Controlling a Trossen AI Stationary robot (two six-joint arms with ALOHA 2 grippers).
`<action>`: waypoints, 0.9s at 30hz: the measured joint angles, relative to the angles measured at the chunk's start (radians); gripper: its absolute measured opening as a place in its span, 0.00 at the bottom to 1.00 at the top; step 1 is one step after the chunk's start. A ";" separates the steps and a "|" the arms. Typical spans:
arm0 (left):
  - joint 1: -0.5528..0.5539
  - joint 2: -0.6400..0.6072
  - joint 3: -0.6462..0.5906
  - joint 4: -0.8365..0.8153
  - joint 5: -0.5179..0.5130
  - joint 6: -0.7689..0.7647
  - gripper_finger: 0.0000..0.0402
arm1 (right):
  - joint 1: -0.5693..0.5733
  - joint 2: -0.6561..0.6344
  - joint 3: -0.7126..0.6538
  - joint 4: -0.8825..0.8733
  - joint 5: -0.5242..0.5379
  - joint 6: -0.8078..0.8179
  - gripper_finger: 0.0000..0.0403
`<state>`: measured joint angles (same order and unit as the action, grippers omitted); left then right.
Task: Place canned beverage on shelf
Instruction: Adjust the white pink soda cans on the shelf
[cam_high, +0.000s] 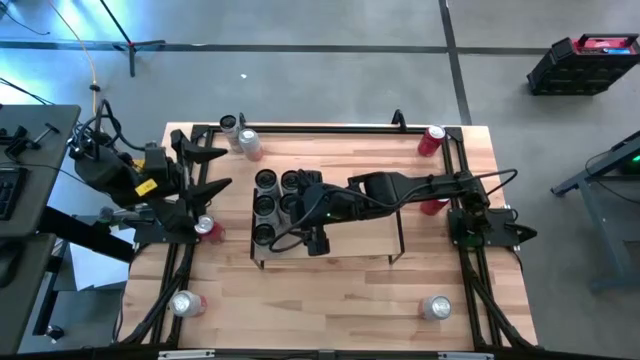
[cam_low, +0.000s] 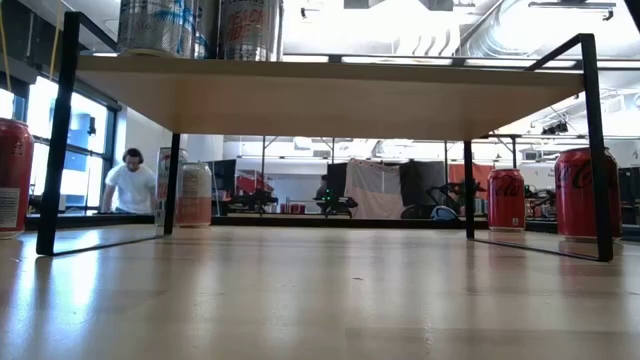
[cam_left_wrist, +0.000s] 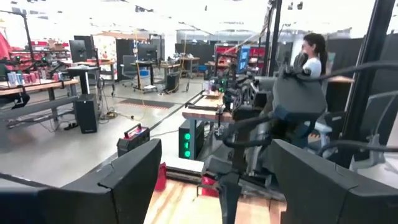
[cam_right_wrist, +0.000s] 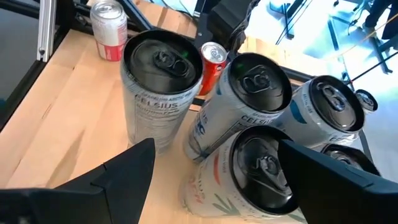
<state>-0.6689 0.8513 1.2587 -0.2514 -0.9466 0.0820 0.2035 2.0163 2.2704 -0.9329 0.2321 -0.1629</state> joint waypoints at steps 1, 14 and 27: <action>0.000 0.000 0.000 -0.011 0.000 -0.002 0.72 | 0.000 0.000 0.000 0.000 0.000 -0.002 0.80; 0.000 0.001 0.000 -0.027 0.001 -0.019 0.72 | -0.016 0.000 -0.027 0.002 0.003 -0.011 0.80; 0.000 0.004 0.000 -0.051 0.001 -0.036 0.72 | -0.013 -0.001 -0.027 -0.004 -0.053 0.054 0.80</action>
<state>-0.6689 0.8551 1.2583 -0.3027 -0.9459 0.0456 0.1908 2.0155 2.2433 -0.9374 0.1791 -0.1086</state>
